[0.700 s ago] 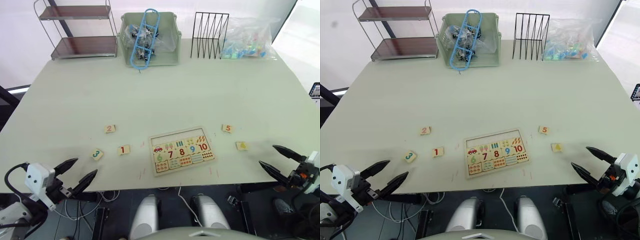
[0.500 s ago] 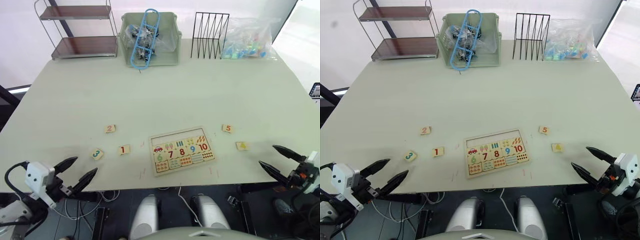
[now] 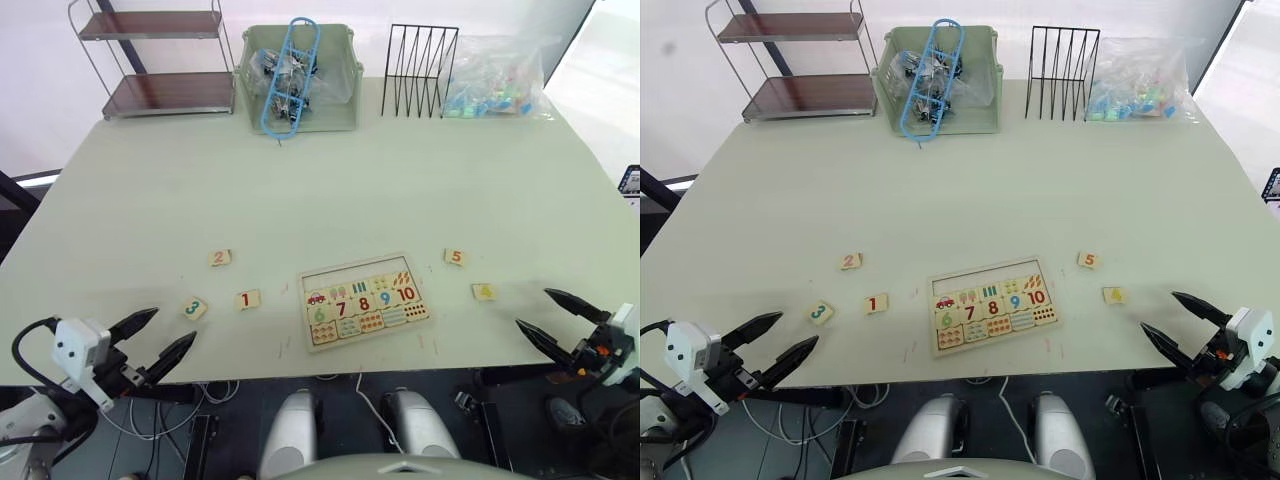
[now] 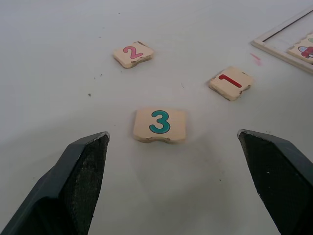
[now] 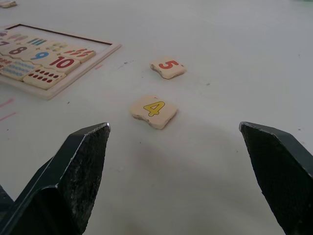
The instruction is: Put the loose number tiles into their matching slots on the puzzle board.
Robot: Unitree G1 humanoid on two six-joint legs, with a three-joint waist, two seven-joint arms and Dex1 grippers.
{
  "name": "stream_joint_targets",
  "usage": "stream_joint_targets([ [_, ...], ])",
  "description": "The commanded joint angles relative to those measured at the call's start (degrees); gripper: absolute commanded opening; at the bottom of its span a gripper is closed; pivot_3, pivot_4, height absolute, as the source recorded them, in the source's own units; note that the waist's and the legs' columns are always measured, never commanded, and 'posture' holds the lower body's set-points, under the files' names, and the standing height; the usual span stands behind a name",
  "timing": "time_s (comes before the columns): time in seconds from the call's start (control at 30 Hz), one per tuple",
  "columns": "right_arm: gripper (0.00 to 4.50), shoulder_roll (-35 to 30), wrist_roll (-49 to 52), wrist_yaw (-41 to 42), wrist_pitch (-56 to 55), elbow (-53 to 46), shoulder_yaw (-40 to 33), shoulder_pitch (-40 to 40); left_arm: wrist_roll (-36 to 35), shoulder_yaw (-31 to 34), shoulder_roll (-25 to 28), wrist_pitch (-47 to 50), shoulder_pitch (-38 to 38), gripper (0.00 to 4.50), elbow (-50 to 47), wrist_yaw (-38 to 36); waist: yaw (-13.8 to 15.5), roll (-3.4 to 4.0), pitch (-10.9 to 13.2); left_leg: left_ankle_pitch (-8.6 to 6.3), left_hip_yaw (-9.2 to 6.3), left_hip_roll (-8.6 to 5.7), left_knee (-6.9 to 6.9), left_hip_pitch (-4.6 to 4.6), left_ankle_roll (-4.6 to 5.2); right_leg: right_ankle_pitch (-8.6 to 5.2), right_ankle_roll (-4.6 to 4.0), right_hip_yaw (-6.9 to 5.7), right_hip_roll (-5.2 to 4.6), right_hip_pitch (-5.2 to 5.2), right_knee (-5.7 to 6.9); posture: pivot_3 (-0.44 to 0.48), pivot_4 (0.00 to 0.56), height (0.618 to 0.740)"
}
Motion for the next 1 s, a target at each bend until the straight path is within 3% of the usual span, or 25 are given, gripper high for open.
stream_joint_targets([
  [0.03,4.45,-0.32,0.98,1.23,-1.58,-0.76,-0.5,-0.49,-0.68,-0.06,2.41,-1.85,-1.43,4.5,-0.1,-3.08,0.01,0.0,0.0,0.0,-0.01,0.0,0.0,0.0,0.0,0.0,0.0,-0.01,0.0,0.0,0.0,0.0,0.15,0.74],
  [0.3,4.45,-1.74,7.44,7.24,3.9,-7.72,0.82,-0.44,-0.86,-2.15,6.9,-1.69,-3.56,4.5,-0.72,-9.18,-0.09,0.02,0.0,0.0,0.01,0.03,-0.01,0.01,0.0,0.01,-0.01,0.01,0.02,0.0,0.03,0.0,0.15,0.74],
  [0.6,4.45,-4.85,13.5,17.7,8.65,-14.26,3.9,-3.21,0.91,-7.06,13.16,-3.08,-11.83,4.5,0.99,-15.16,0.05,0.03,0.01,0.0,0.0,0.02,0.01,0.0,0.0,0.01,0.0,-0.02,0.02,0.01,0.03,0.0,0.15,0.74],
  [1.0,4.45,-5.57,10.66,18.23,7.45,-13.28,3.15,-4.18,7.3,-18.42,17.99,-4.24,-24.95,4.5,6.28,-18.66,0.1,0.02,0.02,0.0,-0.01,0.0,0.01,0.0,0.0,0.16,-0.17,-0.02,0.05,0.02,0.04,0.0,0.15,0.74],
])
